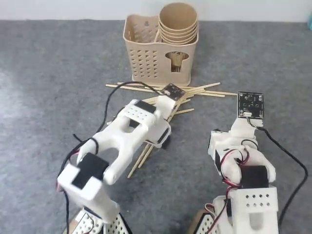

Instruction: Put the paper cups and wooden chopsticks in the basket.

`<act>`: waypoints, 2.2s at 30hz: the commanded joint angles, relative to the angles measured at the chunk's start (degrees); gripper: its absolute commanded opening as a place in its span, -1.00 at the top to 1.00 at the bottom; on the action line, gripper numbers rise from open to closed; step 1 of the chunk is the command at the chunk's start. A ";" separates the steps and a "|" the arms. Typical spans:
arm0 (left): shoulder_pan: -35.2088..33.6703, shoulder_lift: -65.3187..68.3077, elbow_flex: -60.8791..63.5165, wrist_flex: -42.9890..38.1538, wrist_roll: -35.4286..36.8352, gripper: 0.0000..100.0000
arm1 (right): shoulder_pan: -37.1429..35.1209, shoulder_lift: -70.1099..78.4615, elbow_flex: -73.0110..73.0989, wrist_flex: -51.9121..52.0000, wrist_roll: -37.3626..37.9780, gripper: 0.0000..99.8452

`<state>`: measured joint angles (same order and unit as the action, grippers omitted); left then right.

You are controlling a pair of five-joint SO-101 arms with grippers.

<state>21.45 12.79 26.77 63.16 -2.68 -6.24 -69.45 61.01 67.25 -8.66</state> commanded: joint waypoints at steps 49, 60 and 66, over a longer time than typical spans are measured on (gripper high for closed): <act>-8.00 -28.75 -27.47 21.54 -5.10 0.97 | -8.92 -1.01 17.23 -13.58 -0.53 0.63; -8.62 -22.15 -58.59 20.22 -2.29 0.97 | -9.19 -1.36 19.43 -16.75 0.00 0.63; -8.70 -16.44 -68.62 13.89 -0.26 0.97 | -9.19 -1.45 19.52 -16.75 0.00 0.63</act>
<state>13.27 -5.67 -36.44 81.19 -4.00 -14.95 -69.89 80.79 51.69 -8.66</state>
